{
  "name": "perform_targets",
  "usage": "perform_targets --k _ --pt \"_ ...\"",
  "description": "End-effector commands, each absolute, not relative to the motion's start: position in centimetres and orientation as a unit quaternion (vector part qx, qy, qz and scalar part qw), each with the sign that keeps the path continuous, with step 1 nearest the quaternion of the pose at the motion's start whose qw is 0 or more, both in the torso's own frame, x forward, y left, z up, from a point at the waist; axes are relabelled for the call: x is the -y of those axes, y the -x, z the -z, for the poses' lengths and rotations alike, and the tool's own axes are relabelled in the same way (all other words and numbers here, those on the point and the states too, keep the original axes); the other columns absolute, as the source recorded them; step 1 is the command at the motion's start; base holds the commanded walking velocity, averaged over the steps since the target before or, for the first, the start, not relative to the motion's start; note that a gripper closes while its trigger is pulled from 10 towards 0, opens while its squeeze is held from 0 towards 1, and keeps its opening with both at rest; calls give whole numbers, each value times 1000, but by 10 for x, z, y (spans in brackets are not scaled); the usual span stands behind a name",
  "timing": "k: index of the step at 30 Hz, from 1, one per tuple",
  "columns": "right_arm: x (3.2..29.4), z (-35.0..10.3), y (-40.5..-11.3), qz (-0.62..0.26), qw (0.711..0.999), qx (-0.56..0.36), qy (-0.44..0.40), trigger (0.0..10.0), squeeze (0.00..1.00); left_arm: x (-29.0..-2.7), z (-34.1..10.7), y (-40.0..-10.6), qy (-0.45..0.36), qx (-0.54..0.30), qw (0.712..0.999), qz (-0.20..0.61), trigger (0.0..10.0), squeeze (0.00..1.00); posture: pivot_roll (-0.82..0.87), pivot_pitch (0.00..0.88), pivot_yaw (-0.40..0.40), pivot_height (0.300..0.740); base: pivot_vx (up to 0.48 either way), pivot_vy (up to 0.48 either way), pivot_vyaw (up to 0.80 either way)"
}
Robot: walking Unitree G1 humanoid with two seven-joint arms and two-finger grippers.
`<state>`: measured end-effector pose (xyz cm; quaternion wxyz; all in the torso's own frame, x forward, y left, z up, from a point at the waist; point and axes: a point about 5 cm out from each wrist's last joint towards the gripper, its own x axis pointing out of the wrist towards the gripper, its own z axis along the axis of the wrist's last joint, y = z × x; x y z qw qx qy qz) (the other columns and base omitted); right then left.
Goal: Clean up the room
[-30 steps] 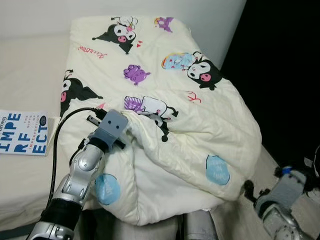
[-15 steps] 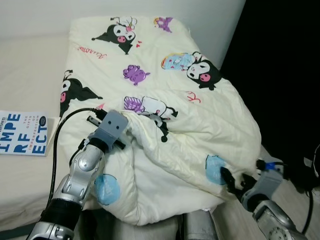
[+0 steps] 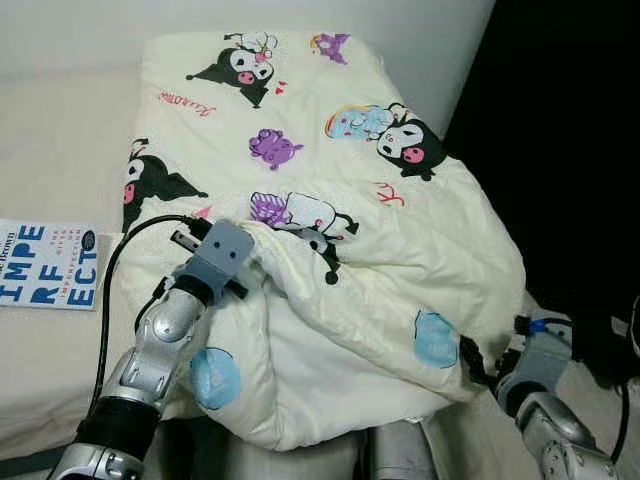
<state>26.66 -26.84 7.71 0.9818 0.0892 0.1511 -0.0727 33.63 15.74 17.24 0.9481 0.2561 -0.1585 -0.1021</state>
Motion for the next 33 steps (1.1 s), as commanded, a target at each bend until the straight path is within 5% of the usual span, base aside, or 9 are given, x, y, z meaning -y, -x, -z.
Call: perform_targets --k 1,6,7,8,9,22,33 --pt "272 -74 -265 72 981 -148 -99 10000 0 -162 -168 -333 -268 149 947 101 10000 0 -156 243 -1 471 0 0 0" --pt "274 -76 -275 65 982 -139 -106 10000 0 -163 -169 -334 -269 150 946 101 10000 0 -147 245 4 471 0 0 0" --pt "276 -73 -277 69 982 -147 -102 6863 0 -164 -169 -334 -269 150 946 101 10000 0 -145 246 5 471 0 0 0" --pt "276 -71 -278 72 981 -152 -99 6863 0 -164 -169 -334 -270 149 946 101 10000 0 -143 246 6 471 0 0 0" --pt "278 -67 -278 78 979 -159 -95 353 0 -164 -169 -333 -270 149 946 100 10000 0 -139 247 5 471 0 0 0" --pt "292 -65 -279 120 976 -165 -72 0 0 -168 -171 -332 -276 148 944 99 10000 0 -125 245 5 471 0 0 0" --pt "337 -98 -273 200 971 -128 -12 0 0 -178 -170 -333 -289 144 942 93 10000 0 -139 231 0 471 0 0 0"
